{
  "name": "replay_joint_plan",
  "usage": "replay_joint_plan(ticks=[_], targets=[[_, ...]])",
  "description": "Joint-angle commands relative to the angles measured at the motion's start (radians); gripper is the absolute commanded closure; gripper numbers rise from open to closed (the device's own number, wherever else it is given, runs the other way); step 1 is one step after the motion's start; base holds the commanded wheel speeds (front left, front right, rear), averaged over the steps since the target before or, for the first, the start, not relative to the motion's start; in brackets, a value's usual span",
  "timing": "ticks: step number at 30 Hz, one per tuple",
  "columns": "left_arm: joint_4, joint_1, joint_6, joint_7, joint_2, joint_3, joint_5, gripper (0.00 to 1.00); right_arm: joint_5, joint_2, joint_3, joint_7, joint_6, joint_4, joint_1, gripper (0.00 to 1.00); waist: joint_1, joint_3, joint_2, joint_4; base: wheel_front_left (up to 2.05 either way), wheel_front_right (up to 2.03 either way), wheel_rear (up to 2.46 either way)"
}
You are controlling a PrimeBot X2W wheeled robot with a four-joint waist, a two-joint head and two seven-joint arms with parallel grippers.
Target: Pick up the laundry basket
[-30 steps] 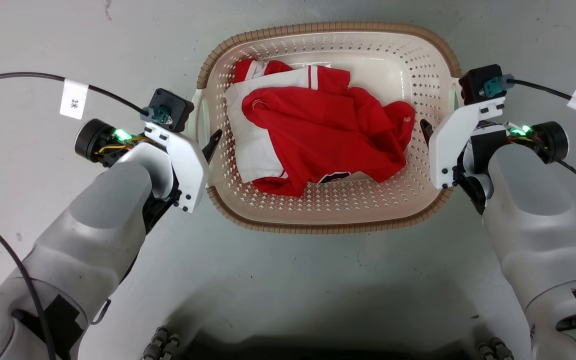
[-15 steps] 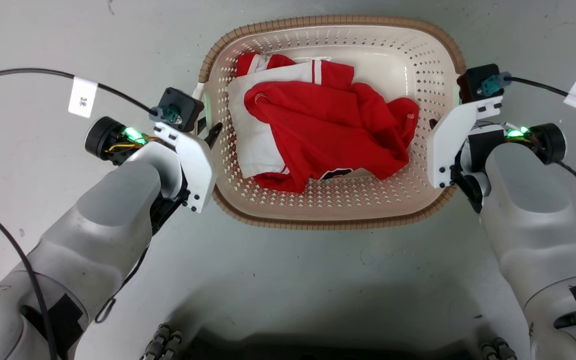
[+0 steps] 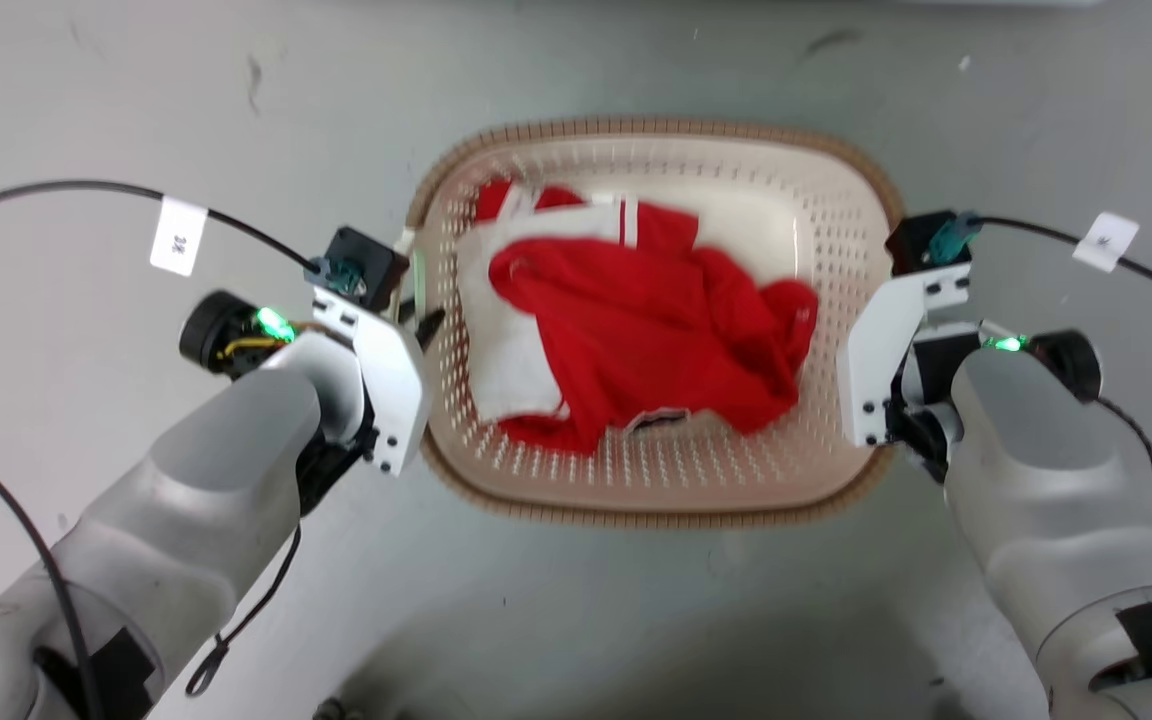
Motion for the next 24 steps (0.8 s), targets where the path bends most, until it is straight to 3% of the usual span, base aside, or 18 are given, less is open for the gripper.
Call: replay_joint_plan(ticks=[1,14,24], targets=[[-0.001,0.003,0.001,0.003,0.023,0.0,0.0,1.0,-0.005,-0.015,0.012,0.013,0.0,0.01,0.019,1.0,0.0,-0.052,0.0,-0.01,0.0,0.0,0.0],[-0.193,0.157,0.0,0.271,0.119,-0.004,-0.054,1.0,0.166,-0.017,0.167,0.282,0.0,0.014,0.097,1.0,0.0,-0.374,0.0,-0.068,0.0,0.0,0.0],[-0.358,0.215,-0.001,0.433,0.208,-0.004,-0.153,1.0,0.303,-0.014,0.3,0.512,0.001,-0.053,0.126,1.0,0.0,-0.55,0.0,-0.106,0.0,0.0,0.0]])
